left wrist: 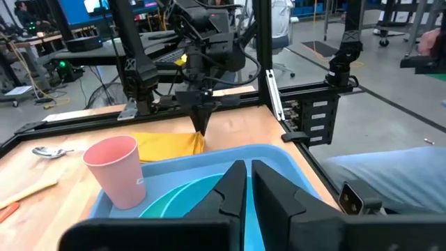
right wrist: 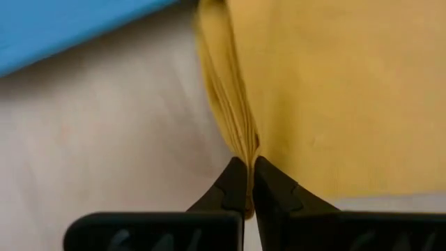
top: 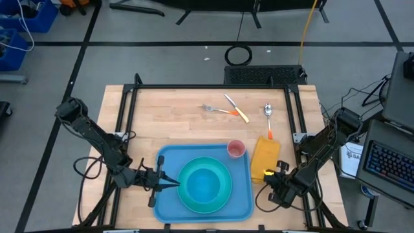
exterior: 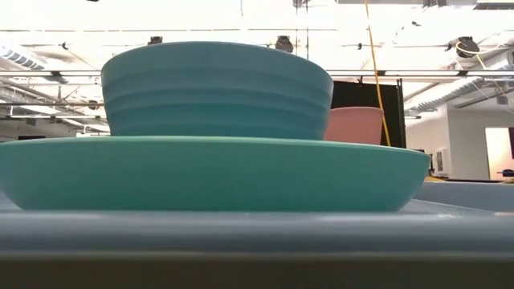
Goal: Set up tray
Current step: Put the yellow table napkin on the blue tray to the left of the green plate
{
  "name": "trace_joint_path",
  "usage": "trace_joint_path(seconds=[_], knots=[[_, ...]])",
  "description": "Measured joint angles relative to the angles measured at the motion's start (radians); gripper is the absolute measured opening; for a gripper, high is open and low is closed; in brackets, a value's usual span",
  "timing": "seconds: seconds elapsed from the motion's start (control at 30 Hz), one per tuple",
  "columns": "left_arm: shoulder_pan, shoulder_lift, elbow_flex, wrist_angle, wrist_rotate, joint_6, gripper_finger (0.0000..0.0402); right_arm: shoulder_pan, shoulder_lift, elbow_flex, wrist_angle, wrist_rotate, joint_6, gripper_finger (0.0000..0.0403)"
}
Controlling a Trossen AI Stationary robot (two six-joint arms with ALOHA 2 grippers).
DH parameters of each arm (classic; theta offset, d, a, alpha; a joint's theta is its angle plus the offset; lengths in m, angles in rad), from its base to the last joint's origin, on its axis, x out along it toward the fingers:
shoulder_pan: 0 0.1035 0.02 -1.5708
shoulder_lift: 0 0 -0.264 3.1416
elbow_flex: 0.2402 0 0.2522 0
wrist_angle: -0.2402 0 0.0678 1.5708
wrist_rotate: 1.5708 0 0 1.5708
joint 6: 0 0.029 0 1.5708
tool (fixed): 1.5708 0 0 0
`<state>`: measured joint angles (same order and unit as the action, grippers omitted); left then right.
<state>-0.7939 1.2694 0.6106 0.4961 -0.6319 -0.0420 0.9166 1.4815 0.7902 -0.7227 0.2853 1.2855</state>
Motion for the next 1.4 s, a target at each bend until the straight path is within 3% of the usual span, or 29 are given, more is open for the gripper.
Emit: trace_joint_path(seconds=[0.33, 0.5, 0.83, 1.23, 1.4], knots=[[0.021, 0.000, 0.000, -0.042, 0.003, -0.045, 0.0017, 0.000, -0.001, 0.057, -0.214, 0.074, 0.143, 0.0000], [0.021, 0.000, 0.000, -0.051, 0.003, -0.046, 0.0004, -0.012, -0.002, 0.113, -0.299, 0.108, 0.133, 0.0000], [0.021, 0.000, 0.000, -0.051, 0.002, -0.046, 0.0031, -0.058, -0.002, 0.245, -0.451, 0.185, 0.063, 0.0000], [0.021, 0.000, 0.000, -0.051, 0.002, -0.042, 0.0004, -0.106, -0.002, 0.358, -0.646, 0.249, 0.036, 0.0000], [0.021, 0.000, 0.000, -0.051, 0.002, -0.041, 0.0022, -0.144, -0.002, 0.407, -0.713, 0.286, 0.028, 0.0000]])
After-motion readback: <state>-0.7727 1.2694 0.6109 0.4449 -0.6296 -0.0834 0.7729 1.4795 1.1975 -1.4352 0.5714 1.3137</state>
